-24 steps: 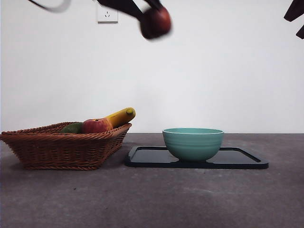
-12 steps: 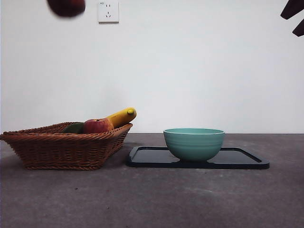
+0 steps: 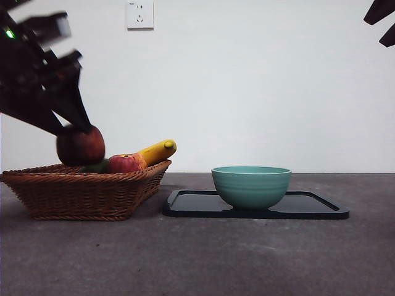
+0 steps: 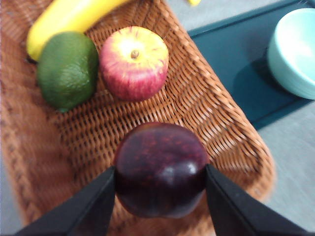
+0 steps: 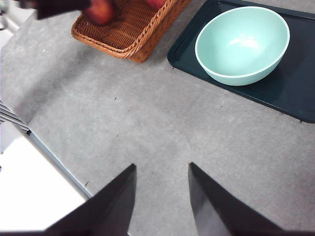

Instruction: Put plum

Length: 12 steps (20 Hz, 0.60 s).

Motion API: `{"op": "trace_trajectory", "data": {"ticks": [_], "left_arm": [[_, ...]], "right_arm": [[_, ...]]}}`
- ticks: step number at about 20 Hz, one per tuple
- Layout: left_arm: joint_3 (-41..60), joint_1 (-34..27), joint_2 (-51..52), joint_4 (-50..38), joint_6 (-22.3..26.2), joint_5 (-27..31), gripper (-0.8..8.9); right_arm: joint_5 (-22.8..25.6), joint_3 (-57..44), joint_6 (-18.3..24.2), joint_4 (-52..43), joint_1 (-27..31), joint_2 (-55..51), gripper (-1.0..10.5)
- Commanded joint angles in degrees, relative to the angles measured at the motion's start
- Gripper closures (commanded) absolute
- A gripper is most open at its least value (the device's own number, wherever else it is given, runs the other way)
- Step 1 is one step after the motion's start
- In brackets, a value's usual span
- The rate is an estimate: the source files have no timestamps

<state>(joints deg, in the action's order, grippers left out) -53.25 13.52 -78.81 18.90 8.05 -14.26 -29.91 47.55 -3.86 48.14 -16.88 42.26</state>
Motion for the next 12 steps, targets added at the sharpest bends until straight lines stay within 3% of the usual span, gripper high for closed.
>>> {"op": "trace_trajectory", "data": {"ticks": [1,10,12], "left_arm": [[-0.7,0.0,-4.3,-3.2,0.7,-0.1,5.97],[-0.7,-0.4,-11.8,-6.6,0.2,0.0,5.84],[-0.7,-0.4,-11.8,-6.1,0.0,0.0,4.78]], "right_arm": [[-0.1,0.4,-0.2,-0.5,-0.3,0.3,7.8],[-0.1,0.4,-0.7,-0.5,-0.3,0.3,7.8],[-0.1,0.4,-0.7,-0.5,-0.3,0.3,7.8]]}}
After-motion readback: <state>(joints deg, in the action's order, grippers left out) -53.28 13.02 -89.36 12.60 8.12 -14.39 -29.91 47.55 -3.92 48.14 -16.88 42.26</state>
